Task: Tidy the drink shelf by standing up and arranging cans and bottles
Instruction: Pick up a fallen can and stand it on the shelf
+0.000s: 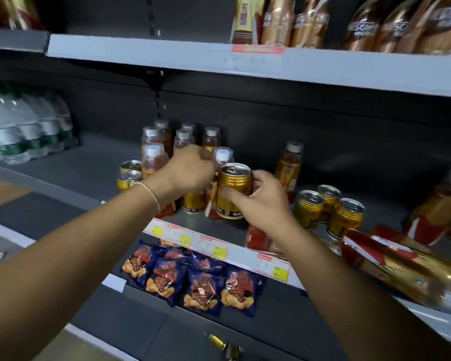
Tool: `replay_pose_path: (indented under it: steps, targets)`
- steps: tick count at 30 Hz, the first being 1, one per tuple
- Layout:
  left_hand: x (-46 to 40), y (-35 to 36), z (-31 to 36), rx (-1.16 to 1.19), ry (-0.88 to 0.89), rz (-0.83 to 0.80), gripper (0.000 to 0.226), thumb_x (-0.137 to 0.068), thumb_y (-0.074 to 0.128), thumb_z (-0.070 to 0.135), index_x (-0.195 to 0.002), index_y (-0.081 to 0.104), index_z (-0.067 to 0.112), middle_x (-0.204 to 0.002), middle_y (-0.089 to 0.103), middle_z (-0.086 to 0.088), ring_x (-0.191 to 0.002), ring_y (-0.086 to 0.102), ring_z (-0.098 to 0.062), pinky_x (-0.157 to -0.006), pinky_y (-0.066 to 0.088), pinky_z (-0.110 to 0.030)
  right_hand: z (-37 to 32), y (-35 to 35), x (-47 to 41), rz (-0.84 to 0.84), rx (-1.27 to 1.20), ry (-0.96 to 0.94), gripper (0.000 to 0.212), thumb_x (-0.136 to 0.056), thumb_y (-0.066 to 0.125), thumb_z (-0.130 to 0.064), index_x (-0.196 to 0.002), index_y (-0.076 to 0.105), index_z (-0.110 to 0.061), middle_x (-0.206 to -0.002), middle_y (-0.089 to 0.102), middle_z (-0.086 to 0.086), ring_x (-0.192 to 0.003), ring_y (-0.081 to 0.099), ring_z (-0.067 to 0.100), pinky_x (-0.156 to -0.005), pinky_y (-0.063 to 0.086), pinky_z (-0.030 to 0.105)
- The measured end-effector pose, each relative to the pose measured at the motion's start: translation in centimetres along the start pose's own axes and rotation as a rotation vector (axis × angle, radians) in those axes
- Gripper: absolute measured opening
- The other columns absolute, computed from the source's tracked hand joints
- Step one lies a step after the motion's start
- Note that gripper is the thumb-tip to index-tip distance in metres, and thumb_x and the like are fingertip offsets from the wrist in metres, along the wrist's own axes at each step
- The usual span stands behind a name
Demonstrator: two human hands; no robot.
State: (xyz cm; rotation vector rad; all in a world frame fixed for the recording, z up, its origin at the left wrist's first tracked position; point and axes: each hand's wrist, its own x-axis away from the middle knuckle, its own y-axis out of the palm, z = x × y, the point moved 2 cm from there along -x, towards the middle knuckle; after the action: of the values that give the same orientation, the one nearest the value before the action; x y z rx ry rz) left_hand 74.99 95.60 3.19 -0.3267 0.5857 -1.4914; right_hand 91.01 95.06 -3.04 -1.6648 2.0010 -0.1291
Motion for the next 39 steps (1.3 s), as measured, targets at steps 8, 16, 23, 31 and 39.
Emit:
replay_pose_path:
  steps: [8, 16, 23, 31, 39]
  targets:
    - [-0.4, 10.0, 6.2, 0.066, 0.074, -0.281, 0.033, -0.086, 0.034, -0.004, -0.091, 0.066, -0.003, -0.089, 0.070, -0.025, -0.074, 0.069, -0.030, -0.061, 0.060, -0.038, 2.8, -11.3, 1.5, 0.115, 0.055, 0.052, 0.042, -0.066, 0.084, -0.053, -0.093, 0.054, -0.042, -0.108, 0.068, -0.013, -0.099, 0.066, 0.007, -0.091, 0.057, 0.038]
    - [0.1, 19.5, 14.5, 0.033, 0.308, -0.549, 0.032, -0.086, 0.039, -0.003, -0.086, 0.070, 0.004, -0.092, 0.071, -0.020, -0.088, 0.068, -0.033, -0.071, 0.058, -0.043, 5.1, -22.8, 5.7, 0.353, 0.038, 0.221, 0.051, -0.073, 0.089, -0.035, -0.108, 0.051, -0.035, -0.104, 0.067, -0.014, -0.103, 0.067, 0.010, -0.095, 0.057, 0.042]
    - [3.4, 26.0, 19.1, -0.006, 0.462, -0.717, 0.029, -0.087, 0.042, 0.001, -0.087, 0.070, 0.008, -0.091, 0.072, -0.015, -0.089, 0.068, -0.030, -0.079, 0.060, -0.048, 6.2, -29.3, 11.0, 0.537, 0.104, 0.264, 0.037, -0.076, 0.087, -0.025, -0.094, 0.056, -0.035, -0.093, 0.071, -0.014, -0.093, 0.070, 0.006, -0.093, 0.059, 0.040]
    - [6.9, 32.4, 22.1, 0.006, 0.529, -0.879, 0.021, -0.087, 0.049, -0.002, -0.094, 0.067, 0.005, -0.094, 0.068, -0.013, -0.079, 0.064, -0.022, -0.058, 0.051, -0.025, 8.4, -35.0, 15.3, 0.605, 0.066, 0.349, 0.045, -0.080, 0.084, -0.020, -0.121, 0.064, -0.021, -0.102, 0.077, -0.011, -0.099, 0.072, 0.008, -0.095, 0.058, 0.042]
    - [11.0, 40.7, 27.0, 0.017, 0.589, -0.858, 0.024, -0.085, 0.042, -0.004, -0.090, 0.064, 0.003, -0.096, 0.068, -0.023, -0.081, 0.066, -0.035, -0.065, 0.056, -0.041, 12.1, -43.6, 19.3, 0.627, 0.063, 0.349, 0.042, -0.081, 0.084, -0.015, -0.115, 0.061, -0.028, -0.100, 0.076, -0.011, -0.097, 0.072, 0.009, -0.095, 0.058, 0.041]
